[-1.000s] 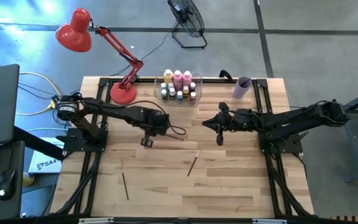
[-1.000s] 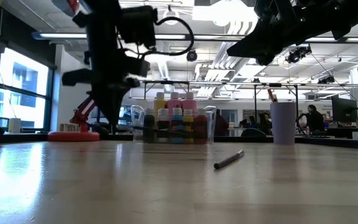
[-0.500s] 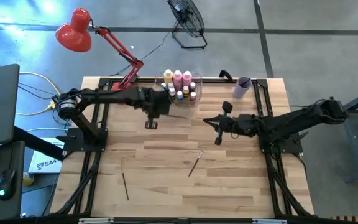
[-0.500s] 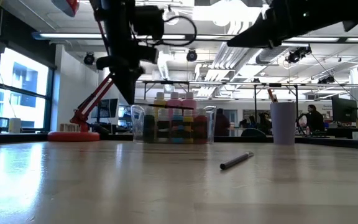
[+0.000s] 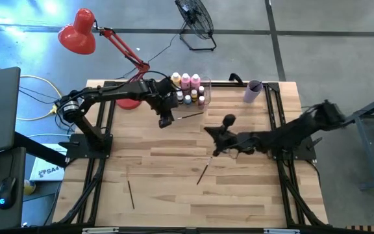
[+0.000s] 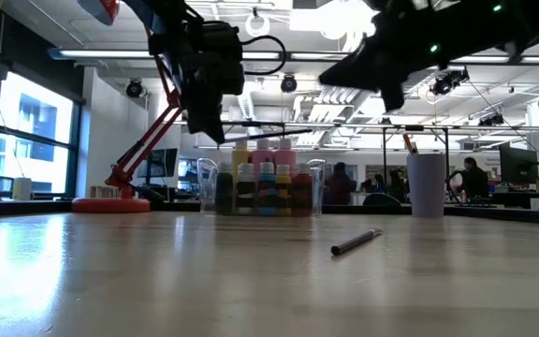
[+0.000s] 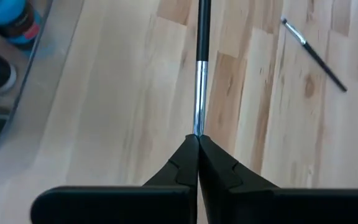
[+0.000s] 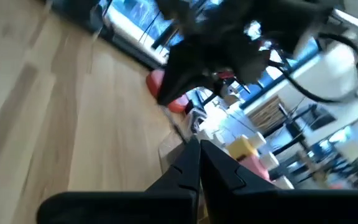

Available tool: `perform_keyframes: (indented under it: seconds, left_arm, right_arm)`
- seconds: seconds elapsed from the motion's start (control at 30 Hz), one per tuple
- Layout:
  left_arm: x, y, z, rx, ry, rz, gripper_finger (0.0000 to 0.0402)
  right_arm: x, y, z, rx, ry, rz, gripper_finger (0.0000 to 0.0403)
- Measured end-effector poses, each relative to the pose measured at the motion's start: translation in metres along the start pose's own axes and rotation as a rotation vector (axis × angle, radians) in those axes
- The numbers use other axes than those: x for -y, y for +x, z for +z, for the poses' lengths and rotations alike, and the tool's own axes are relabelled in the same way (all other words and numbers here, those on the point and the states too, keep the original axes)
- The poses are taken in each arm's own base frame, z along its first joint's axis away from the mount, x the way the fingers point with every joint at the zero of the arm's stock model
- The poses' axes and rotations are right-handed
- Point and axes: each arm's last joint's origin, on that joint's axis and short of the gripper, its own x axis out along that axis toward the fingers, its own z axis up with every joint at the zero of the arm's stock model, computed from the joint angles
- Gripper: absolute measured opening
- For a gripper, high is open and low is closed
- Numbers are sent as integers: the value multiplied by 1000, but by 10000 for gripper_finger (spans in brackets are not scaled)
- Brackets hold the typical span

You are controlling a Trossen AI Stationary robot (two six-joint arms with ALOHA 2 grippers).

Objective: Pick & Place Paint Supplies
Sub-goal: Put the black paint brush into the violet cup

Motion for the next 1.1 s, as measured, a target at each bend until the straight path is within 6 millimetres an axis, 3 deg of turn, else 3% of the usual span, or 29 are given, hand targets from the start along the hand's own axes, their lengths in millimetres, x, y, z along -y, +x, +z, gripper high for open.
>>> perform_keyframes:
  seconds: [0.2, 0.4, 0.77, 1.1]
  left_arm:
    - [0, 0, 0, -2, -114, -1, 0]
    - [2, 0, -2, -20, -132, -58, 0]
    - [3, 0, -2, -16, -160, -102, 0]
    - [4, 0, -2, -15, -204, -129, 0]
  right_arm:
    - [-25, 34, 7, -40, -142, 22, 2]
    - [-32, 57, 7, -74, -158, 11, 22]
    - [-28, 65, 0, -52, -100, 68, 129]
    - [-22, 73, -4, -71, -102, 56, 119]
